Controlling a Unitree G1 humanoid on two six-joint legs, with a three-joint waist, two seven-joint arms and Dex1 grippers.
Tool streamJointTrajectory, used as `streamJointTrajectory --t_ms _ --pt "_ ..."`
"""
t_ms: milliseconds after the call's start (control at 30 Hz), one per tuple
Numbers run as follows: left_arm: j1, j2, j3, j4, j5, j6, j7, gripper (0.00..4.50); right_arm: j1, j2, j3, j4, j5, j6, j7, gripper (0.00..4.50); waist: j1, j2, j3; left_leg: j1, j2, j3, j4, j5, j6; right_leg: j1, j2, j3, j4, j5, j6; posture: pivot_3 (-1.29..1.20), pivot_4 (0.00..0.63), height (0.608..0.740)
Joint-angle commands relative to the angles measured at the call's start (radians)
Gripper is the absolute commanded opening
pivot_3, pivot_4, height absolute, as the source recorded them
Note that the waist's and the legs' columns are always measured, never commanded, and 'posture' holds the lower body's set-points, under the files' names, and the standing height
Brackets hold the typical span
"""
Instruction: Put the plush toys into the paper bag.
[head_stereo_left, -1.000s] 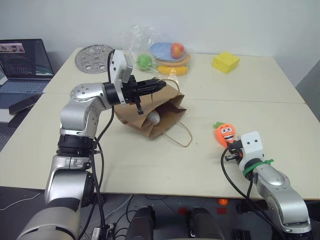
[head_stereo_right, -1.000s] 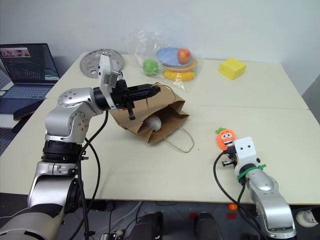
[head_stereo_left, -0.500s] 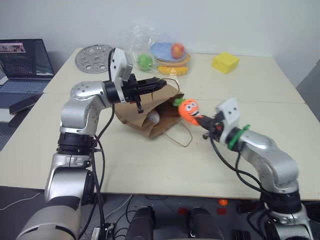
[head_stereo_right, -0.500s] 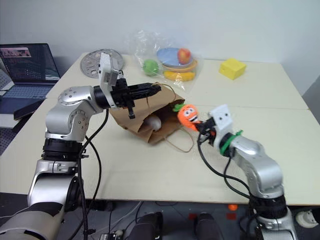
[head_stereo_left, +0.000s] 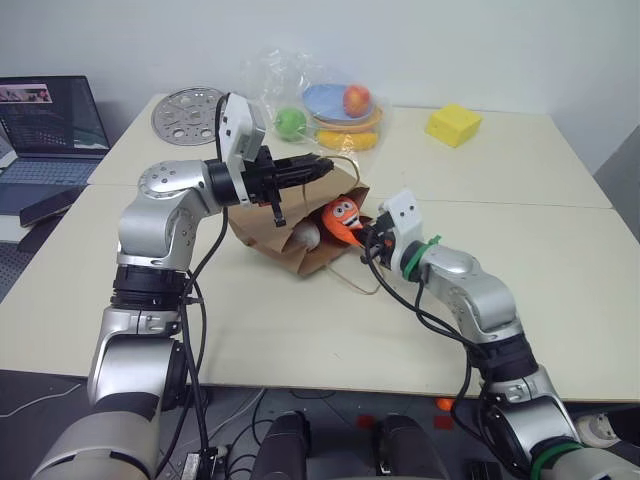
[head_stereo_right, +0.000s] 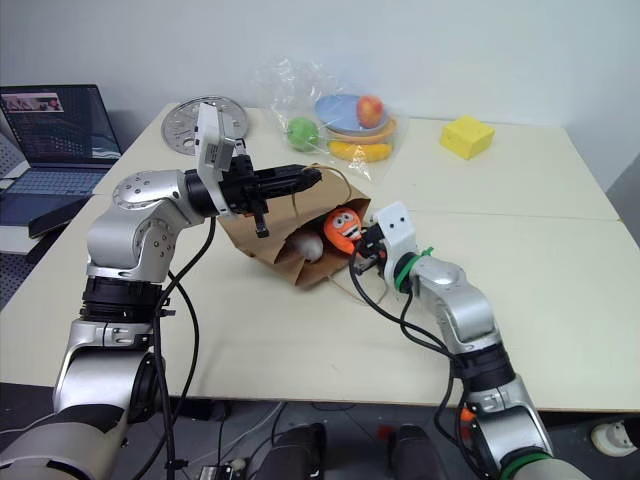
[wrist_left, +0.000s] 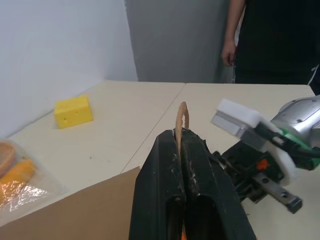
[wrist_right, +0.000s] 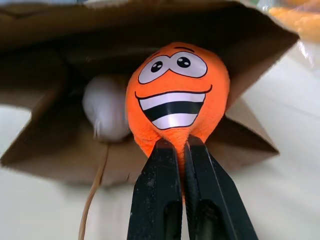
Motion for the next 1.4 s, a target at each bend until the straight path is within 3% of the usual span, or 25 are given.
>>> streamJointTrajectory --t_ms 33,433,633,900,967,1100,1400 --pt "-0.005 0.012 0.009 -0.046 -0.020 0.009 -0.008 0.00 -0.049 0.018 0.013 0.092 -0.042 -0.118 0.008 0.04 0.000 0.000 0.000 0.000 0.000 0.000 0.000 0.000 0.000 0.000 0.000 0.000 0.000 0.000 0.000 0.00 0.150 0.740" --pt "-0.009 0.008 0.008 -0.063 -0.023 0.019 -0.013 0.00 -0.237 0.138 0.001 0.576 -0.135 -0.376 -0.021 0.04 -0.002 0.000 0.000 0.001 0.000 0.000 0.000 0.000 0.000 0.000 0.003 0.000 0.002 0.000 0.000 0.00 0.150 0.740" --pt "0.001 0.017 0.014 -0.069 -0.020 0.019 -0.011 0.00 -0.204 0.117 -0.011 0.523 -0.125 -0.383 0.009 1.76 -0.002 0.001 0.000 0.001 0.001 -0.001 -0.001 0.000 0.000 0.000 0.002 0.001 0.002 0.000 0.000 0.00 0.150 0.740" --pt "0.014 0.013 0.014 -0.081 -0.021 0.016 -0.001 0.00 -0.039 0.022 -0.012 0.086 -0.075 -0.176 0.058 4.46 0.000 0.001 0.000 0.001 0.001 -0.002 -0.001 0.000 0.000 0.000 0.002 0.000 0.003 0.000 0.000 0.00 0.150 0.740" --pt "0.019 0.012 0.014 -0.084 -0.021 0.014 0.002 0.00 0.057 -0.031 -0.004 -0.128 -0.017 -0.055 0.102 4.46 0.002 0.001 0.000 0.001 0.002 -0.004 -0.001 0.000 0.000 0.000 0.002 0.000 0.002 0.000 0.000 0.00 0.150 0.740" --pt "0.027 0.012 0.016 -0.083 -0.020 0.007 0.006 0.00 0.185 -0.137 0.062 -0.348 0.007 0.063 0.163 4.46 0.002 0.001 0.000 0.001 0.001 -0.005 -0.001 0.000 -0.001 0.000 0.001 0.000 0.002 0.000 0.000 0.00 0.150 0.740" --pt "0.024 0.007 0.011 -0.077 -0.017 0.003 0.008 0.00 0.218 -0.190 0.202 -0.315 -0.075 0.097 0.155 4.46 -0.001 0.001 0.000 0.002 0.002 -0.004 0.001 0.000 0.000 0.000 0.001 0.000 0.001 0.000 -0.002 0.00 0.150 0.740"
